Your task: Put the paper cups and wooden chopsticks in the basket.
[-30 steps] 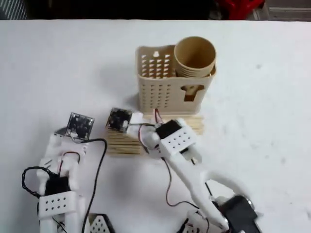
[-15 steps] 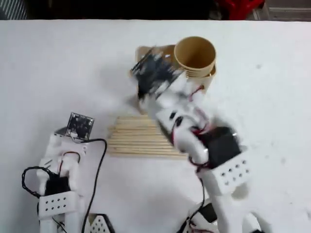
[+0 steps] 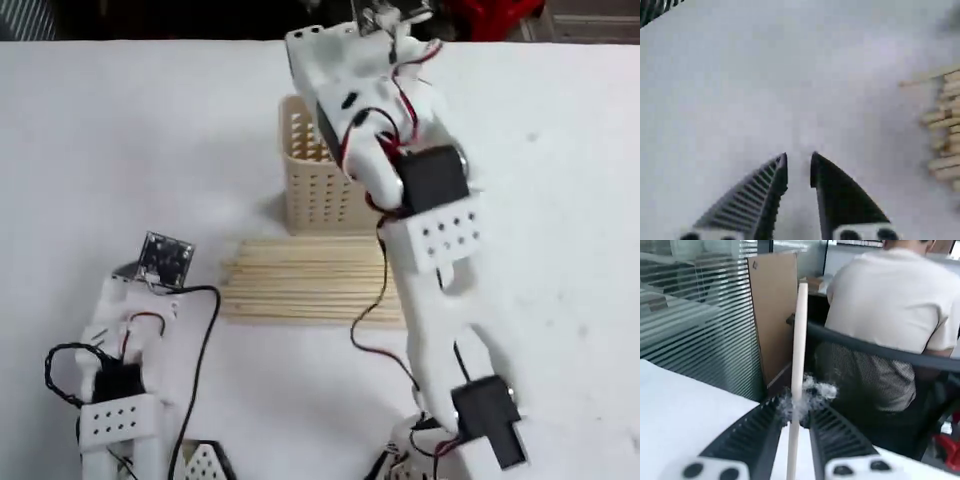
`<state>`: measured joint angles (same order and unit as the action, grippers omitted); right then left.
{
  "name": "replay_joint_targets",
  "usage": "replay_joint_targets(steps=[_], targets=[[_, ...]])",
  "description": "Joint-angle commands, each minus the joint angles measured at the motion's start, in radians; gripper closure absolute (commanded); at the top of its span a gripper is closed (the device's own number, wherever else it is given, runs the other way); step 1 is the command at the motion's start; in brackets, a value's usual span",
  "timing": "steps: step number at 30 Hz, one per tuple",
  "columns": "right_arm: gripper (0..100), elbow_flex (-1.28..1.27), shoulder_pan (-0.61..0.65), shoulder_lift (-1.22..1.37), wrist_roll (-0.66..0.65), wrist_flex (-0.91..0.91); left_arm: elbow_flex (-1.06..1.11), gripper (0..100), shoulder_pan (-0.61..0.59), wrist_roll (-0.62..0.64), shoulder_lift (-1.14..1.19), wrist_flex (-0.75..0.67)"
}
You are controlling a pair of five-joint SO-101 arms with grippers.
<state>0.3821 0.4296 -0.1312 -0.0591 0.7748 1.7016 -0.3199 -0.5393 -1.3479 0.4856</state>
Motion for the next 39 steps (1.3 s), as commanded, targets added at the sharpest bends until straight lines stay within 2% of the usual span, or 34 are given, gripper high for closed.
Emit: replay_joint_targets(steps=[1, 14, 21, 26, 28, 33, 39], targets=[[98.1, 0.032, -0.012, 0.008, 0.060, -0.030, -0.003, 90, 0.016, -0.006, -0.015, 0.003], [97.4, 0.005, -0.025, 0.004, 0.063, -0.024, -0.003, 90, 0.016, -0.006, -0.015, 0.003], [85.5, 0.005, -0.024, 0.004, 0.061, -0.002, -0.003, 90, 0.016, -0.006, -0.015, 0.003], [84.3, 0.005, -0.025, 0.004, 0.061, 0.042, -0.003, 90, 0.016, -0.006, -0.015, 0.003], [84.1, 0.005, -0.027, 0.002, 0.061, 0.099, -0.003, 90, 0.016, -0.006, -0.015, 0.003], [83.9, 0.005, -0.056, -0.058, 0.055, 0.441, -0.003, 90, 0.016, -0.006, -0.015, 0.003], [84.4, 0.005, 0.050, -0.124, -0.222, 0.694, -0.003, 90, 0.016, -0.006, -0.015, 0.003]])
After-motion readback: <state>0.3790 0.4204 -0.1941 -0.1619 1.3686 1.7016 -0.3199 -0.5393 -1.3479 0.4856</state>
